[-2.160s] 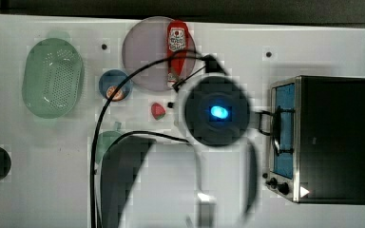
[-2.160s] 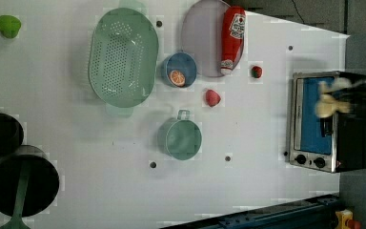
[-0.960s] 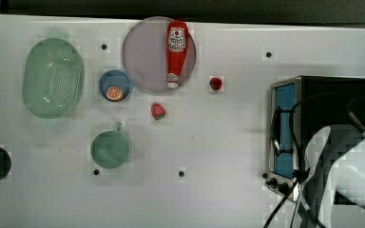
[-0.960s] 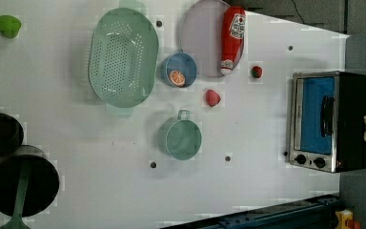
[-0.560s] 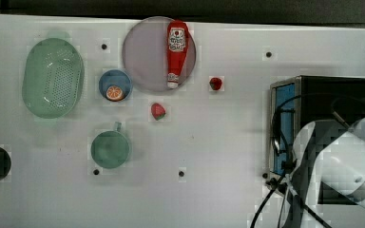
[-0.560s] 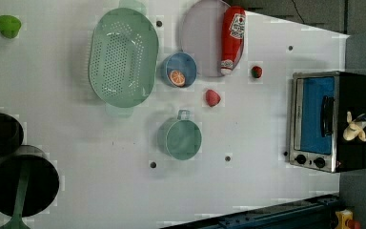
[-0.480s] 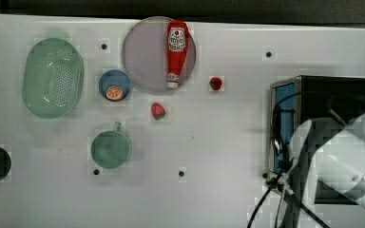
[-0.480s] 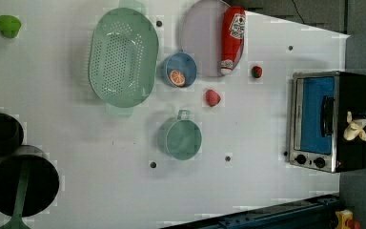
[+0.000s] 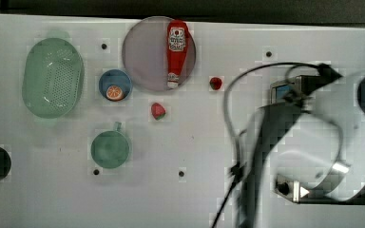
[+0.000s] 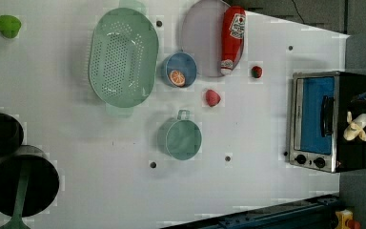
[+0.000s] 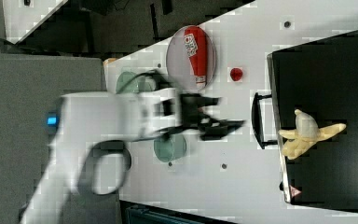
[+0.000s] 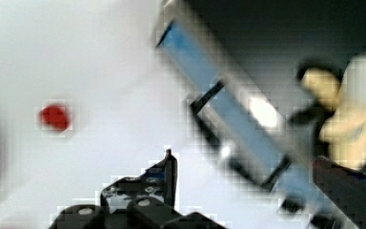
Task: Pick banana from table and place on oven.
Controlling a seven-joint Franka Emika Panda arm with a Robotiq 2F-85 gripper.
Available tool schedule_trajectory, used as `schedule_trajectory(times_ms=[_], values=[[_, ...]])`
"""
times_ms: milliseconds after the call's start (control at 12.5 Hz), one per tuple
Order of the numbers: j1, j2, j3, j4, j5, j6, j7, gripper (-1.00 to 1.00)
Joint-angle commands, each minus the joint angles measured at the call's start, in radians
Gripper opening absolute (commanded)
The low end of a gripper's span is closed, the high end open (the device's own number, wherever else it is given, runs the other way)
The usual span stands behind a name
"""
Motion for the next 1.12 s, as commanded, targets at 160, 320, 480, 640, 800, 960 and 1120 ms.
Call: schedule_trajectory(times_ms=[160, 320, 480, 640, 800, 960, 1120], values=[[0.062, -0.200, 0.175, 0.053, 0.002, -0.223, 0.491, 1.00], [0.063, -0.261, 0.243, 0.040, 0.006, -0.233, 0.714, 1.00], [0.063, -0.317, 0.296, 0.013, 0.010, -0.240, 0.780, 1.00], [0.063, -0.365, 0.318, -0.030, 0.014, -0.244, 0.780, 1.00], [0.063, -0.400, 0.313, -0.071, 0.026, -0.244, 0.764, 1.00], [0.063, -0.432, 0.307, -0.105, 0.030, -0.250, 0.709, 1.00], [0.062, -0.452, 0.303, -0.122, 0.031, -0.261, 0.684, 1.00]])
